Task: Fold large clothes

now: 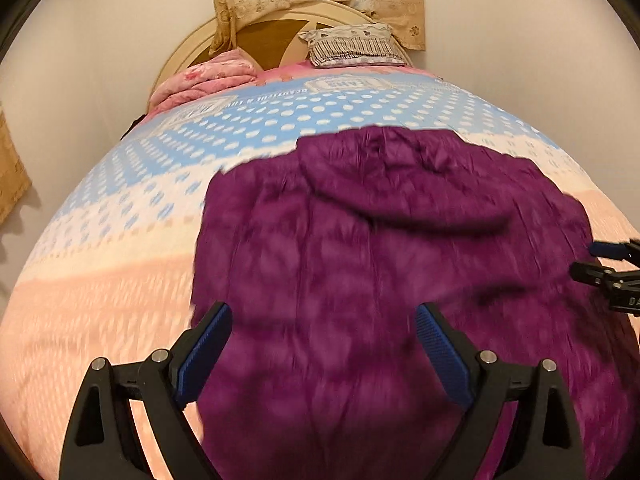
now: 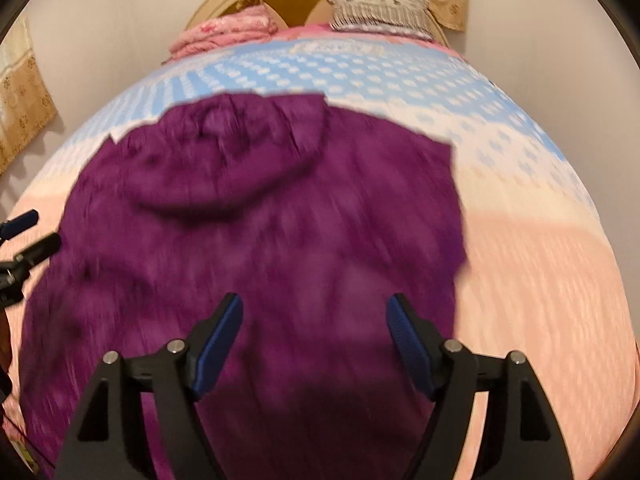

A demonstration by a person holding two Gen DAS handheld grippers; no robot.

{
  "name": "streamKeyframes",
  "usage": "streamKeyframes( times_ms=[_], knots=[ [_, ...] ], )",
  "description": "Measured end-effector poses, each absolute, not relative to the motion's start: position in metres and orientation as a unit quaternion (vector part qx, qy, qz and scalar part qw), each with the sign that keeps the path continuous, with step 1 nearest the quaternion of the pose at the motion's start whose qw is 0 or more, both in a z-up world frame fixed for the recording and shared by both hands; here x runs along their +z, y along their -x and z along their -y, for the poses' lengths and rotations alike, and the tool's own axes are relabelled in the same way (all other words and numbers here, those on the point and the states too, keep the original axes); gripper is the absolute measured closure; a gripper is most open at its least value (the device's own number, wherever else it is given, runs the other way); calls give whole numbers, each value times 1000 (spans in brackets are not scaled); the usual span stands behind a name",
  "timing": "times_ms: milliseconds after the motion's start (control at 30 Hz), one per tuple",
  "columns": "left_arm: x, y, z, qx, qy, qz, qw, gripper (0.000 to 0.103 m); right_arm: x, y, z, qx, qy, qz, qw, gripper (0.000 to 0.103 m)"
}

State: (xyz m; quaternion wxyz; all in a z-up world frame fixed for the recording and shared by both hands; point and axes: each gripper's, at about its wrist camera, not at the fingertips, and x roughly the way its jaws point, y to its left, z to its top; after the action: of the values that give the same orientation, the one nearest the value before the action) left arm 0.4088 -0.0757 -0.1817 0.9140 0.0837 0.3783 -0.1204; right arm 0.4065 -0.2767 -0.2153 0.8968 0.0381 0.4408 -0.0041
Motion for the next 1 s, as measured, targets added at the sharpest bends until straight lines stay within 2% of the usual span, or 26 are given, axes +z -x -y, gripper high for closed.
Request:
streamKeyframes(
  times_ms=[700, 1000],
  knots=[
    [-229, -241, 9, -109, -41, -391, 913, 10, -242, -260, 273, -62, -61, -408, 909, 21],
    [-234, -207, 3, -103, -45, -376, 920, 10, -247, -223, 273, -71, -83, -397, 911, 20]
  ],
)
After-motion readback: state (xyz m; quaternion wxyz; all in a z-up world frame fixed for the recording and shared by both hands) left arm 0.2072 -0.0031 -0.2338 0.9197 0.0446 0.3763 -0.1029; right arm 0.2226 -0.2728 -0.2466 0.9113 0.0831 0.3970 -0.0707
